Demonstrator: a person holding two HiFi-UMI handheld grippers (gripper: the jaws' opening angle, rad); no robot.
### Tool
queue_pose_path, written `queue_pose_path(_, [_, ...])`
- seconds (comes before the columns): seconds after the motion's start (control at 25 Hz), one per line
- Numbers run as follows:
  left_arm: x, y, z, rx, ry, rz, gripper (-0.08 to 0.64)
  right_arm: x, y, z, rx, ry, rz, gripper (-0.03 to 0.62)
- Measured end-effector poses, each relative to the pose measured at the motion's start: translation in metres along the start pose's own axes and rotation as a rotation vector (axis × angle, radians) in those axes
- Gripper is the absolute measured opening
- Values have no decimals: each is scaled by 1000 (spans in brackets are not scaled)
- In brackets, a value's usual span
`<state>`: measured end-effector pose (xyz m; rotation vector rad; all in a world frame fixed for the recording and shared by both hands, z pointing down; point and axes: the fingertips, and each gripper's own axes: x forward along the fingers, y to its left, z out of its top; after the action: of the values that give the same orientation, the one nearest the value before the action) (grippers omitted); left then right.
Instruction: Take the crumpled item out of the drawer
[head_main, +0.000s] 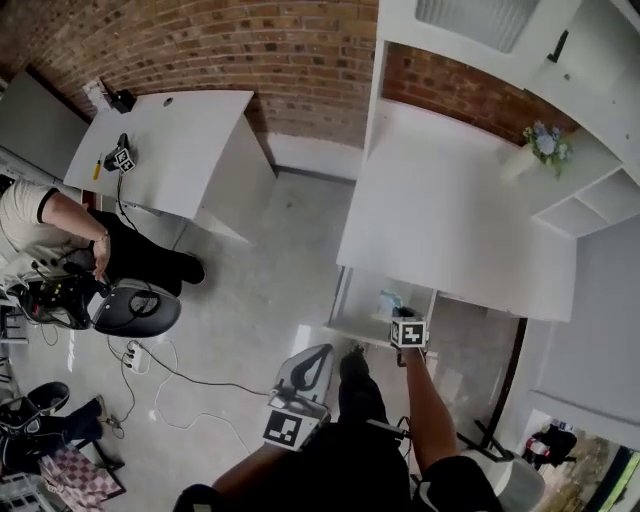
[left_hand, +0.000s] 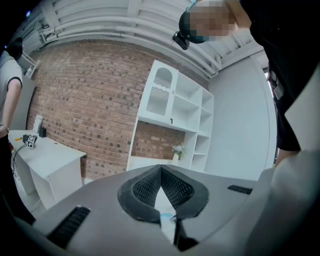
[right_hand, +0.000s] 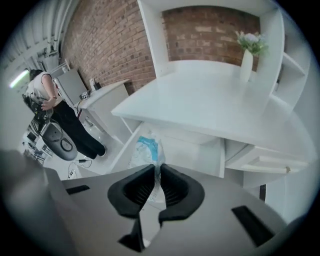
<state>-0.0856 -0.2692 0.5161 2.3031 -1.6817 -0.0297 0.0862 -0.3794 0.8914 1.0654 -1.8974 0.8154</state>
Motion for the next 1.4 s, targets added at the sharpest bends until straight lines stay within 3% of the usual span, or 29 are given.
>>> queue_pose_path(0.24, [-105, -14, 19, 44, -74, -74, 17, -125, 65, -15, 23, -210, -43, 51])
queue_pose_path(0.36, [-150, -21, 9, 67, -65, -109, 17, -182, 98, -38, 26, -300, -49, 51])
queue_pose_path(0.56, [-195, -40, 5, 38, -55, -179, 17, -255, 135, -73, 61, -403, -61, 51])
queue_pose_path(0.92, [-234, -67, 9, 35, -41, -198, 17, -355, 178, -100, 109, -582, -41, 51])
queue_pose_path(1.4, [-236, -130, -12, 57, -12, -211, 17, -469, 180, -118, 66, -757, -37, 52])
